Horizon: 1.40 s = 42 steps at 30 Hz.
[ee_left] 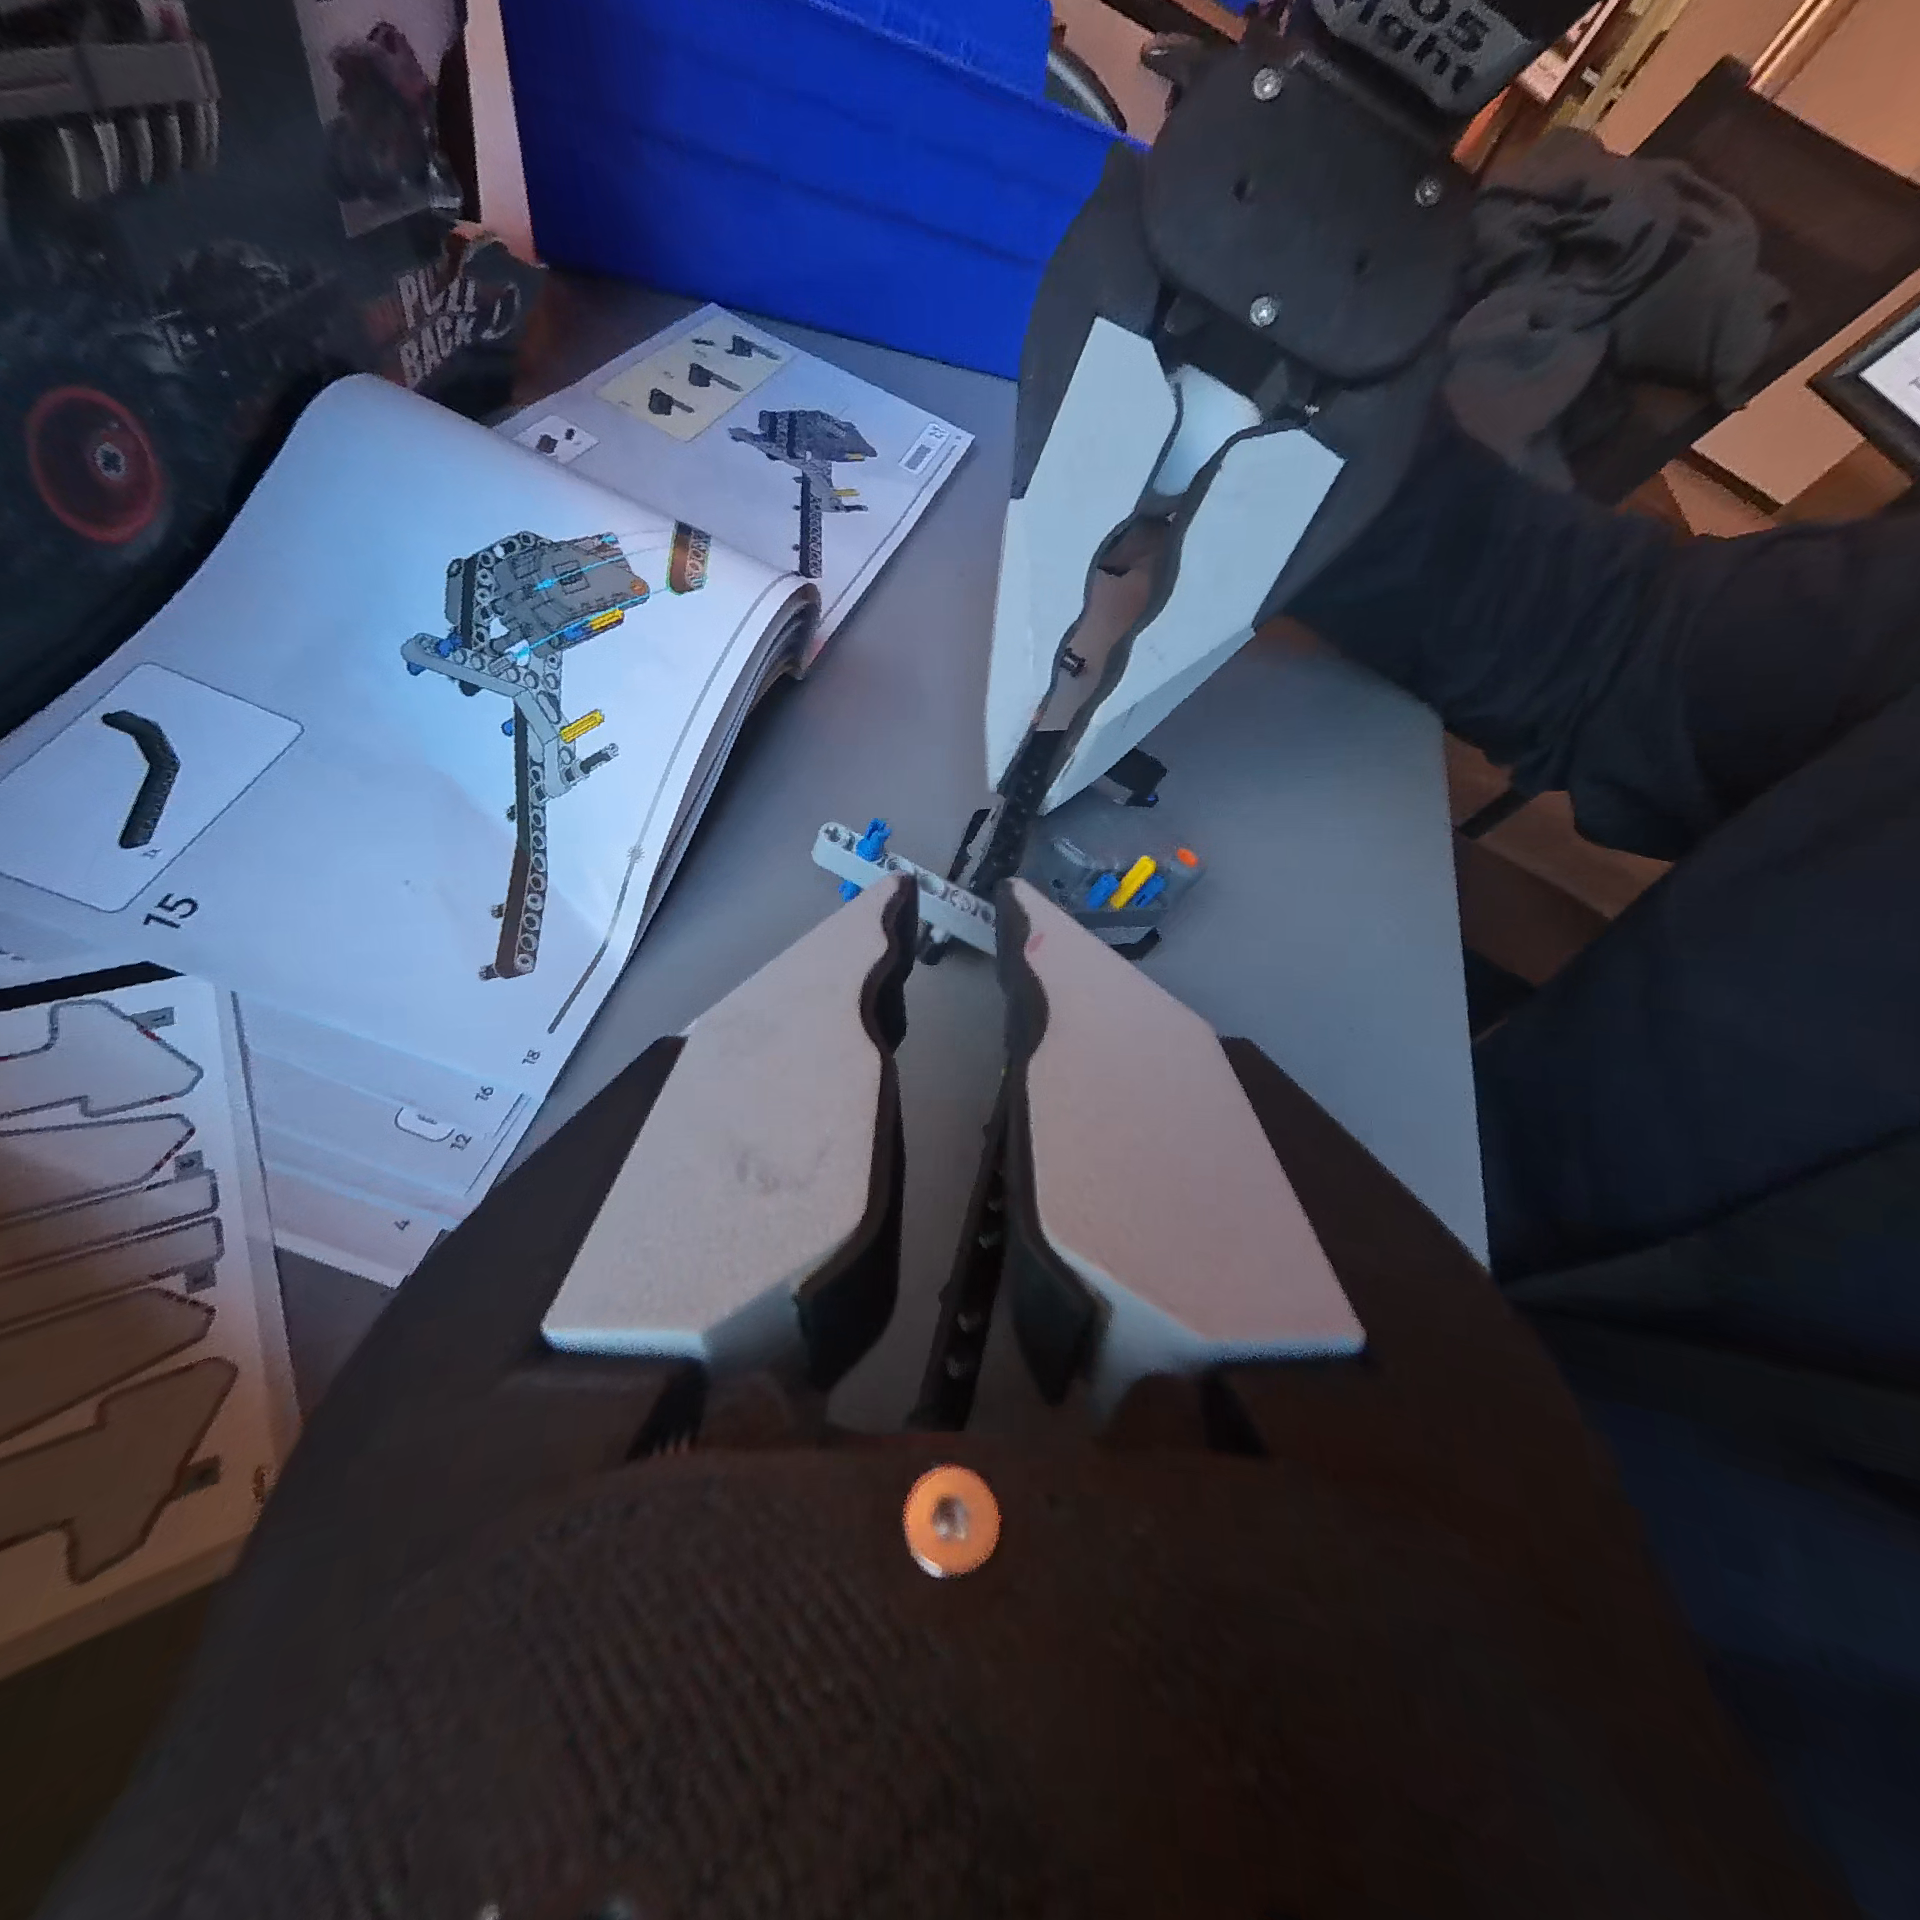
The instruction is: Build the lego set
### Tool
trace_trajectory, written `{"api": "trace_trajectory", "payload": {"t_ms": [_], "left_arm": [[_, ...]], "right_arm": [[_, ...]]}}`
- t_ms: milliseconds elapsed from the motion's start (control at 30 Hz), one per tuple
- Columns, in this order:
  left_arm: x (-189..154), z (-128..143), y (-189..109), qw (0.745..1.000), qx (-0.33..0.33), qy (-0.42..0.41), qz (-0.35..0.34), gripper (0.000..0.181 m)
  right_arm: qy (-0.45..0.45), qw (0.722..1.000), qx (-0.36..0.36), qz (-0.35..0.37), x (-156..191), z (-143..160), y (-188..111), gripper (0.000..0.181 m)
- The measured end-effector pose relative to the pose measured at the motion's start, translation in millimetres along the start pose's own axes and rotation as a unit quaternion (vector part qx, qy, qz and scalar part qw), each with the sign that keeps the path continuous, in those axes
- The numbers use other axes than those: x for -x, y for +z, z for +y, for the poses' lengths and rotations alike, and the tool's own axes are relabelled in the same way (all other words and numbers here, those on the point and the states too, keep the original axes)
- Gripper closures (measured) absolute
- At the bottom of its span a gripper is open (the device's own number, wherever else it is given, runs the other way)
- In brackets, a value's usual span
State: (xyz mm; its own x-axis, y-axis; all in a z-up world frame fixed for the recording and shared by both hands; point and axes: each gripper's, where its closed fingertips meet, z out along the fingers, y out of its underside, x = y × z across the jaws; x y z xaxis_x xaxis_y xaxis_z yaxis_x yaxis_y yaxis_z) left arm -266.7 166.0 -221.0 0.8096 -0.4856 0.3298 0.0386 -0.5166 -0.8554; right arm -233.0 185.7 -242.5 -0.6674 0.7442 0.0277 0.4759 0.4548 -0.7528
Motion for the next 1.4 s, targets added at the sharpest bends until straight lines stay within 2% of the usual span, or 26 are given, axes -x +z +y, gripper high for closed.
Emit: {"api": "trace_trajectory", "payload": {"t_ms": [567, 1100, 1400], "left_arm": [[-7.7, -7.1, 5.9, 1.000, -0.003, 0.009, 0.007, 0.171], [-9.5, 4.6, 20.7, 0.998, 0.035, 0.053, 0.010, 0.177], [-11.2, 8.1, 20.6, 0.997, 0.044, 0.066, 0.008, 0.177]], "right_arm": [[0.005, 1.000, 0.016, 0.002, -2.2, 3.4, 1.5, 0.177], [-0.022, 0.998, 0.059, 0.006, -0.8, 2.1, 4.4, 0.177], [-0.019, 0.999, 0.030, -0.015, 0.6, -3.5, 9.4, 0.176]]}}
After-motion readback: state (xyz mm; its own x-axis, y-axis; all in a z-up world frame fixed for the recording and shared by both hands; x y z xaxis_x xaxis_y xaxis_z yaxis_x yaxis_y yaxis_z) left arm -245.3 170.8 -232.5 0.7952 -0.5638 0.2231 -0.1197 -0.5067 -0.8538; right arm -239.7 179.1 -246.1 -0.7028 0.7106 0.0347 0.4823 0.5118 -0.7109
